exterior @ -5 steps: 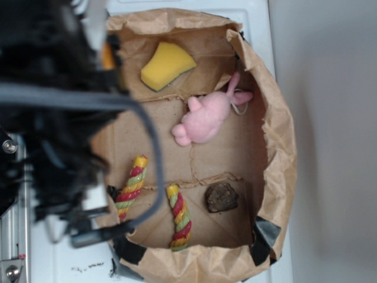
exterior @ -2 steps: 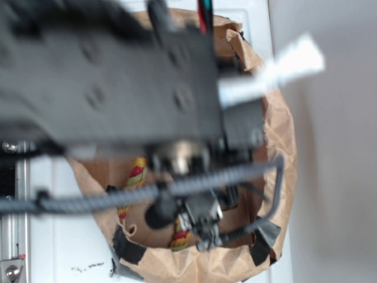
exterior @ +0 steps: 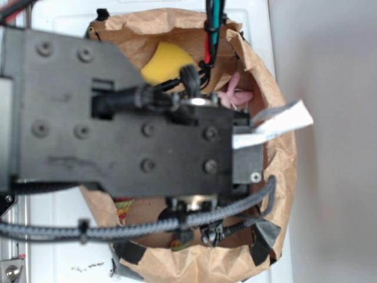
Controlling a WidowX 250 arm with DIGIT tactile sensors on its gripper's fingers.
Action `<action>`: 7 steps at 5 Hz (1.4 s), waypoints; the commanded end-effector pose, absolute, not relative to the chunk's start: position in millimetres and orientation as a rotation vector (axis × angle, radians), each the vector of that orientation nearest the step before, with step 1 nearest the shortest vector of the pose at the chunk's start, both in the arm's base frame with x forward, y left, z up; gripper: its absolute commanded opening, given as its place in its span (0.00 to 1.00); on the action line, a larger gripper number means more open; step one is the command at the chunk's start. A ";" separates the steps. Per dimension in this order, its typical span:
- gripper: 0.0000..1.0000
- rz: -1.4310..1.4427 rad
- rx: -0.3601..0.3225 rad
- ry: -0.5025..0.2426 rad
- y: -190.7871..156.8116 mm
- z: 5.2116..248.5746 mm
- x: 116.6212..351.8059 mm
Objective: Grab the multicolored rope.
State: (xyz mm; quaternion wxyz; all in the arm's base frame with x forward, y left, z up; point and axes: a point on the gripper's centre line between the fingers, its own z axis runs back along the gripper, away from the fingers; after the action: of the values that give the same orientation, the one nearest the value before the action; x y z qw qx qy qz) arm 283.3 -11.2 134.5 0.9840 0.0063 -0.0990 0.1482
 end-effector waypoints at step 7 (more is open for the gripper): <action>1.00 0.774 -0.089 -0.378 4.3 145.1 256.4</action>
State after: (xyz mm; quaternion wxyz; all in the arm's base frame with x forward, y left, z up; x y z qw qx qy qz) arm 248.4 1.1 132.7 0.9135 -0.0356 -0.1614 0.3718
